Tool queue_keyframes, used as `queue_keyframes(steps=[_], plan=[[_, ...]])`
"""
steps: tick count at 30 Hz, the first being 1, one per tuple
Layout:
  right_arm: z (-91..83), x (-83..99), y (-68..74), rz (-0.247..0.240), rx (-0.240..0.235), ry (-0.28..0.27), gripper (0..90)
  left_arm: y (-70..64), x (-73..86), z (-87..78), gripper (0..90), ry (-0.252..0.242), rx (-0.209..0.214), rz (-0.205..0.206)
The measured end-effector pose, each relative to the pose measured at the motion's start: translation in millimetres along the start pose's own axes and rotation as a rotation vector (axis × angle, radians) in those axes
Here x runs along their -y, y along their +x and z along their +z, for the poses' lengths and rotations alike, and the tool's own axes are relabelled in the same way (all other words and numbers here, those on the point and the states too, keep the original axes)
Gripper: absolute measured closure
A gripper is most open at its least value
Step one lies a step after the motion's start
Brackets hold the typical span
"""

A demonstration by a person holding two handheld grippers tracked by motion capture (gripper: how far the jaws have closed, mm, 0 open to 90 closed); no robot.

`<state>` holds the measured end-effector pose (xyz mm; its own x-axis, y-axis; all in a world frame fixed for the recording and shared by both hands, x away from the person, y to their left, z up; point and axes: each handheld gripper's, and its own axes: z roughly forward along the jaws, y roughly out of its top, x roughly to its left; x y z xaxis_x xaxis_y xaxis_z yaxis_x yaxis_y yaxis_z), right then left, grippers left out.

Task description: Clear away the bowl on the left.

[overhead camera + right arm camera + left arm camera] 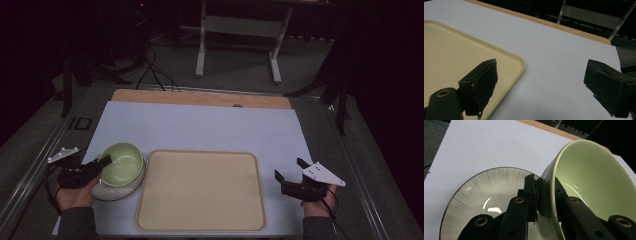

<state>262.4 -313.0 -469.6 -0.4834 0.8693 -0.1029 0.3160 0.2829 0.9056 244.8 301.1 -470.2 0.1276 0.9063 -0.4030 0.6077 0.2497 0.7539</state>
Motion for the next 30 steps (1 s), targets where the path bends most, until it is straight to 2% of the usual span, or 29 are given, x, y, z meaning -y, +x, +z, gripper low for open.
queue_keyframes(steps=[11, 16, 30], plan=[[0.0, 0.0, 0.0, -0.003, 0.0, -0.001, 11.3, -5.7, -0.4, 0.0, 81.0, 0.0, 0.023, 0.011], [0.0, 0.0, 0.0, -0.004, 0.001, -0.001, 11.3, -9.7, 0.6, 3.0, 80.9, 0.003, 0.047, 0.008], [0.0, 0.0, 0.1, -0.005, 0.001, 0.0, 11.3, -18.5, 1.7, 7.0, 80.7, 0.015, 0.063, 0.028]])
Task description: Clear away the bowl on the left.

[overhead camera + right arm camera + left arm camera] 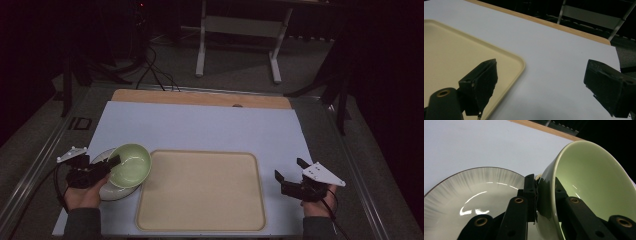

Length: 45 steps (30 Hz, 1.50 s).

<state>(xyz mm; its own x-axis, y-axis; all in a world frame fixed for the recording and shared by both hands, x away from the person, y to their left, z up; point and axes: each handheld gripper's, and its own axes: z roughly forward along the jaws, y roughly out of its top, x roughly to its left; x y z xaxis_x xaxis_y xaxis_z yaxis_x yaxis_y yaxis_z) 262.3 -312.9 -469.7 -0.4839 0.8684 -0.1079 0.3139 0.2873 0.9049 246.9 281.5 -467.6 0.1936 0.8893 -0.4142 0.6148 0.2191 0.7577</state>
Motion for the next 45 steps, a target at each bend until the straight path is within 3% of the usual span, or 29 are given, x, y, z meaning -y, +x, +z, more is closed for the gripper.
queue_keyframes(steps=[45], plan=[[0.3, 0.1, 0.4, -0.002, 0.0, 0.002, 11.3, -21.9, 3.3, 17.1, 80.6, 0.029, 0.035, 0.039]])
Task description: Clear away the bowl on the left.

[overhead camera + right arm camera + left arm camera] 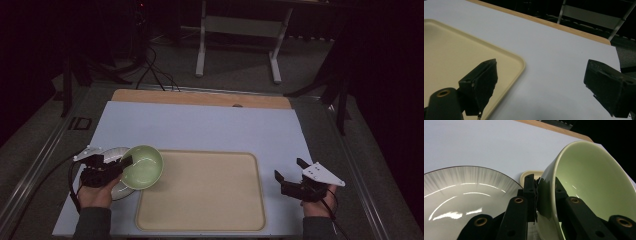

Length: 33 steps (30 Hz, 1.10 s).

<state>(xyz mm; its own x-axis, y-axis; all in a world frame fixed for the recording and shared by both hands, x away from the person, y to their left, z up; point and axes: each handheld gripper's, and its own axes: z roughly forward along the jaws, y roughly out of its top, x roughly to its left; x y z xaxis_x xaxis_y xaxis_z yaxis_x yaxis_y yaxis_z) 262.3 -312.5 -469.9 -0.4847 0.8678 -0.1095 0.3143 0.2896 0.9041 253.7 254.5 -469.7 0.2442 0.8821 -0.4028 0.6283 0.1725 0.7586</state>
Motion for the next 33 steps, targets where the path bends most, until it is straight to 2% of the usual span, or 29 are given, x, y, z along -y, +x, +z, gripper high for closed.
queue_keyframes(steps=[33], plan=[[-0.2, 0.0, 0.3, -0.003, 0.001, -0.002, 11.3, -15.2, 3.2, 13.7, 80.4, 0.021, 0.022, 0.031]])
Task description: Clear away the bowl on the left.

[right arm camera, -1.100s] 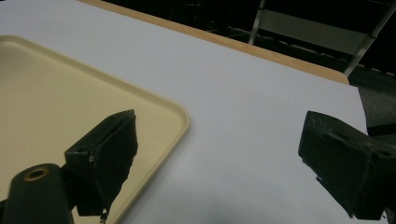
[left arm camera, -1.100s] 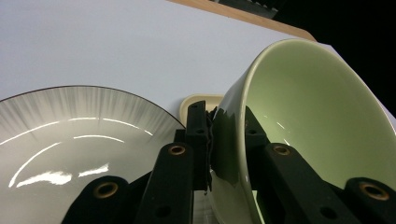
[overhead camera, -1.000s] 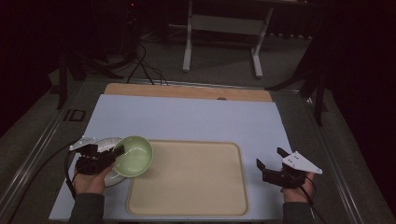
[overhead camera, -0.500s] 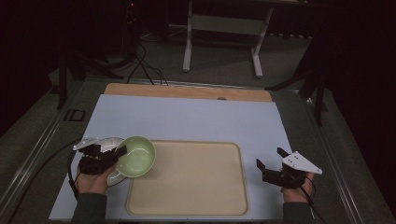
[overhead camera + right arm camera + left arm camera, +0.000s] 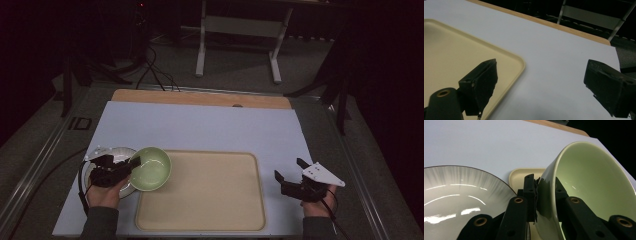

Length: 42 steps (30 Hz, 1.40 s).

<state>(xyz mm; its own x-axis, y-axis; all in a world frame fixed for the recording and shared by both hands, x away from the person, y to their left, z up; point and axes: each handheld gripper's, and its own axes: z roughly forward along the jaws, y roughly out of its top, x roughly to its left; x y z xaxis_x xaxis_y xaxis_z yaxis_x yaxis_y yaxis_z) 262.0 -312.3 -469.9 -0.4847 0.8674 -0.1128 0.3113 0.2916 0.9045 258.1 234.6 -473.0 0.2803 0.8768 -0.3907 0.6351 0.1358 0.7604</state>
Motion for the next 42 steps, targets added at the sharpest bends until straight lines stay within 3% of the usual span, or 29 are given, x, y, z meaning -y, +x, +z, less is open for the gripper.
queue_keyframes(steps=[21, 42], plan=[[0.7, 0.1, 0.2, -0.001, 0.0, 0.002, 11.3, -10.7, 1.0, 14.1, 80.2, 0.019, 0.034, 0.015], [0.4, 0.2, 0.1, 0.0, -0.001, 0.001, 11.3, -32.1, 3.5, 35.0, 80.3, 0.05, 0.088, 0.053]])
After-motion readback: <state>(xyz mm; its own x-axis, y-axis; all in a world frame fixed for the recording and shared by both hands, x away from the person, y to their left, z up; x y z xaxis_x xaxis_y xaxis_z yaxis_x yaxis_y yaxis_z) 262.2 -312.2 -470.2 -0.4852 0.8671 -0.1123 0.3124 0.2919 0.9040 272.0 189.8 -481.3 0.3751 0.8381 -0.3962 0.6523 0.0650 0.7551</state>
